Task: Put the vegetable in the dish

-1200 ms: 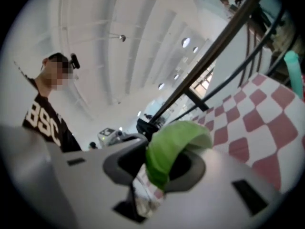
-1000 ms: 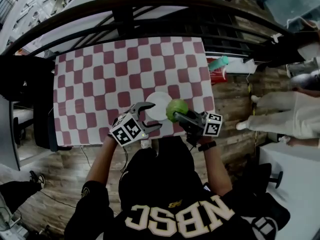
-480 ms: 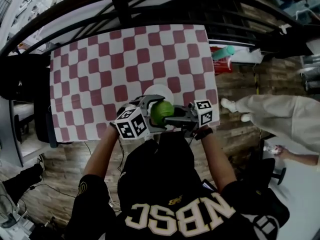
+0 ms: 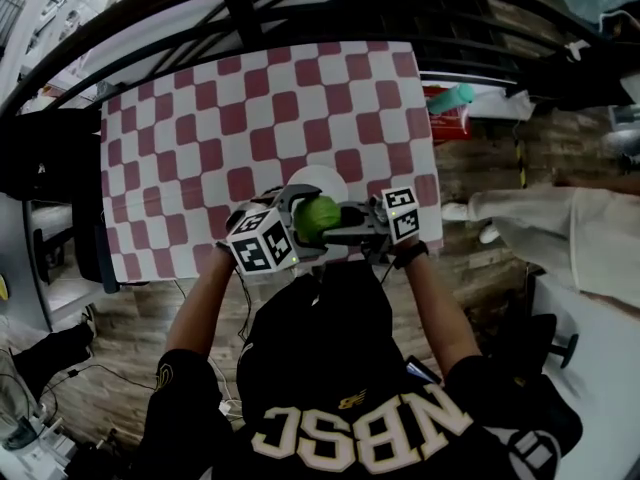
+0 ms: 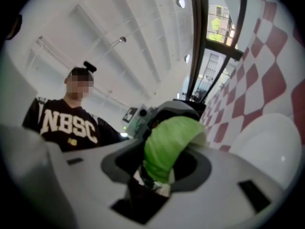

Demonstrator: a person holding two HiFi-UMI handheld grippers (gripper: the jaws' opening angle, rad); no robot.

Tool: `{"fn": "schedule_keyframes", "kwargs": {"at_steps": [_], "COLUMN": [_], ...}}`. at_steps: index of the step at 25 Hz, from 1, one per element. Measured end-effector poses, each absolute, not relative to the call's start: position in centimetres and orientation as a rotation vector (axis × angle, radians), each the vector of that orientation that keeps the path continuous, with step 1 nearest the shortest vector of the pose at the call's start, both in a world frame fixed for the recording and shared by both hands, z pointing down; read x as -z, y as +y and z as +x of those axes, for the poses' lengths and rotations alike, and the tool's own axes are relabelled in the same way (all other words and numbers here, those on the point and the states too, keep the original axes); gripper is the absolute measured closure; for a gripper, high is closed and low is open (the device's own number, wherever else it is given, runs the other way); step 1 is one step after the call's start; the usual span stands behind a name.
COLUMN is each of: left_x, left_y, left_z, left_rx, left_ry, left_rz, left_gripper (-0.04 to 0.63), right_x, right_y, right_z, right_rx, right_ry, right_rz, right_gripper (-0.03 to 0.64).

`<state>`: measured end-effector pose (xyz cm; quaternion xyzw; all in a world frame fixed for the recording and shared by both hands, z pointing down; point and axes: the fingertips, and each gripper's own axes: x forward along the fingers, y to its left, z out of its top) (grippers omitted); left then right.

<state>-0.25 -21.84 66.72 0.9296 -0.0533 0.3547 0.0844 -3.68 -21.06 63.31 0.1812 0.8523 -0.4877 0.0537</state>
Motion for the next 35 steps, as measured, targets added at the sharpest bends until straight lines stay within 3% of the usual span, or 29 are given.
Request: {"fn": "schedule_keyframes", "kwargs": {"at_steps": [4, 17, 23, 31, 35], "left_x": [-67.9, -74.9, -77.4, -78.1, -73.6], "left_y": [-22.0, -26.2, -26.7, -27.6, -29.0], "left_z": [-0.2, -0.8, -0.9, -0.8, -0.4], "left_rx": [-1.104, -1.33, -1.355, -1.207, -1.019], "left_ry": [-0.157, -0.445, -0.528, -0.598, -0.687], "left_rz": [2.736, 2.569, 2.508, 2.459, 2.531], "left_gripper": [0.115, 0.115, 0.115, 0.115, 0.115], "right_x": [-66.7, -70.9, -70.3, -69.3, -67.6], "right_y": [-21.5, -27.9, -28.8, -28.3, -29.5], "right_z": [-1.5, 4.0, 4.9, 4.7, 4.9], "right_rx": [1.505, 1.37, 1.301, 1.281, 1.198], "right_ry": [2.807, 3.003, 2.982, 3.008, 2.971], "right_rz": [0.436, -0.292, -0.428, -0.49, -0.673], "right_gripper": [0.396, 0.394, 0.394, 0.394, 0.394]}}
